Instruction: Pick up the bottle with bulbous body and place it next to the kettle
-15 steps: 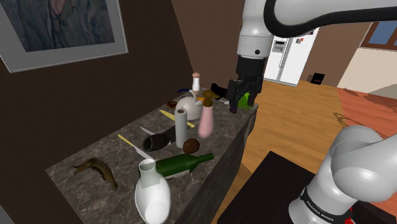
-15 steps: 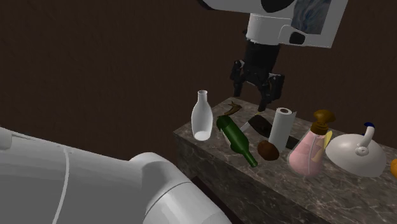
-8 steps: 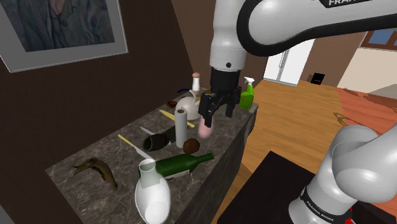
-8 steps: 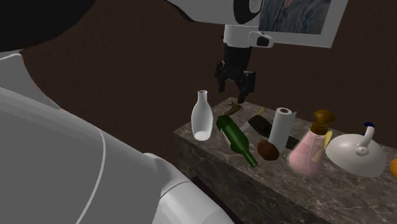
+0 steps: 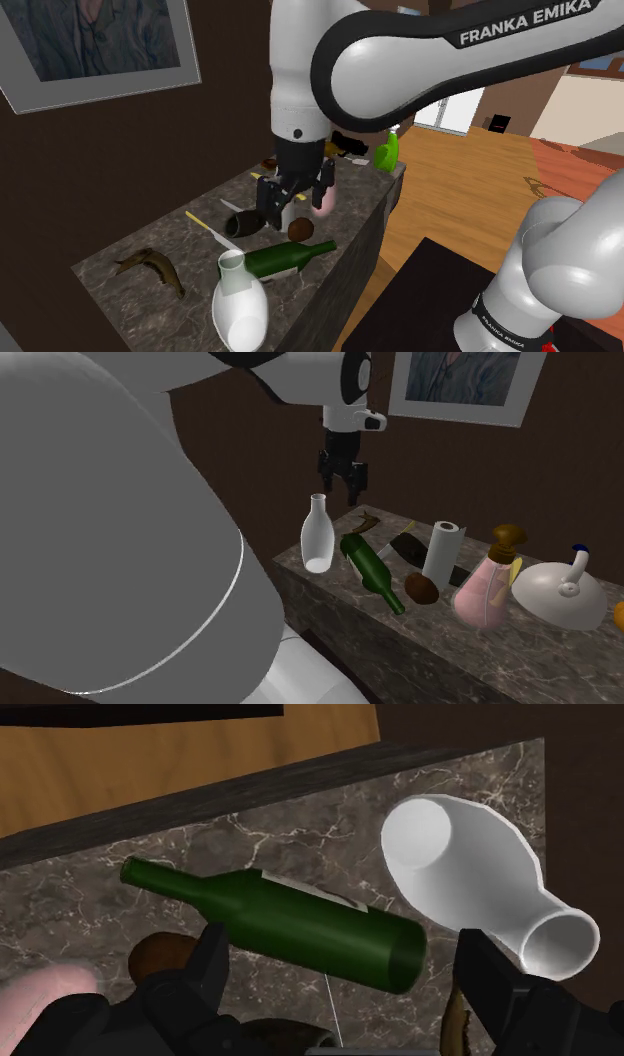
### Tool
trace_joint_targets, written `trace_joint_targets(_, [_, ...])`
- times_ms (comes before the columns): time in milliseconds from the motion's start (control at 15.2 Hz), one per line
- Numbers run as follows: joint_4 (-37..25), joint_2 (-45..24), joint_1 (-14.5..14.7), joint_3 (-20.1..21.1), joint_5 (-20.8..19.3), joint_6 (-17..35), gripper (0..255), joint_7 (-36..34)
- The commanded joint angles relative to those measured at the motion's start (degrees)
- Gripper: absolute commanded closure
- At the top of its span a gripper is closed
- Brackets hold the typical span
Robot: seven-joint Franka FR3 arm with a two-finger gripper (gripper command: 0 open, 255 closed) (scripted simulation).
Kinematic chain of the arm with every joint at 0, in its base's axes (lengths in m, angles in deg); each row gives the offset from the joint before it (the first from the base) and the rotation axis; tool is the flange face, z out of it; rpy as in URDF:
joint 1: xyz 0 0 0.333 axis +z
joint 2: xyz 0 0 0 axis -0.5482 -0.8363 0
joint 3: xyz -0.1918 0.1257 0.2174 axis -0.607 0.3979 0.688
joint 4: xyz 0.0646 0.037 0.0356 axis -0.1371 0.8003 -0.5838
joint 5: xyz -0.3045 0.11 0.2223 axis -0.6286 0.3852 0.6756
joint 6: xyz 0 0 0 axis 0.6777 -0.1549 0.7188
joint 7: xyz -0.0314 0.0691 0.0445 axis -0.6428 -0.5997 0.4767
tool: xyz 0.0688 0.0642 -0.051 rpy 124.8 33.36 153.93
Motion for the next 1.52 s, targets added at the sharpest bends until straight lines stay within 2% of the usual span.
trace_joint_targets(0, [-2.02, -3.62, 0.12, 2.76, -1.46, 1.94, 0, -3.4])
trace_joint_targets(264, [-7.86, -12.26, 0.29, 7.64, -6.84, 4.35, 0, -10.68])
trace_joint_targets(528, [-14.7, -21.79, 1.72, 11.15, -14.38, 5.19, 0, -18.53])
trace_joint_targets(1056, [-11.15, -24.26, 2.15, 10.86, -16.36, 10.6, 0, -19.91])
trace_joint_targets(1452, [-11.15, -24.26, 2.15, 10.86, -16.36, 10.6, 0, -19.91])
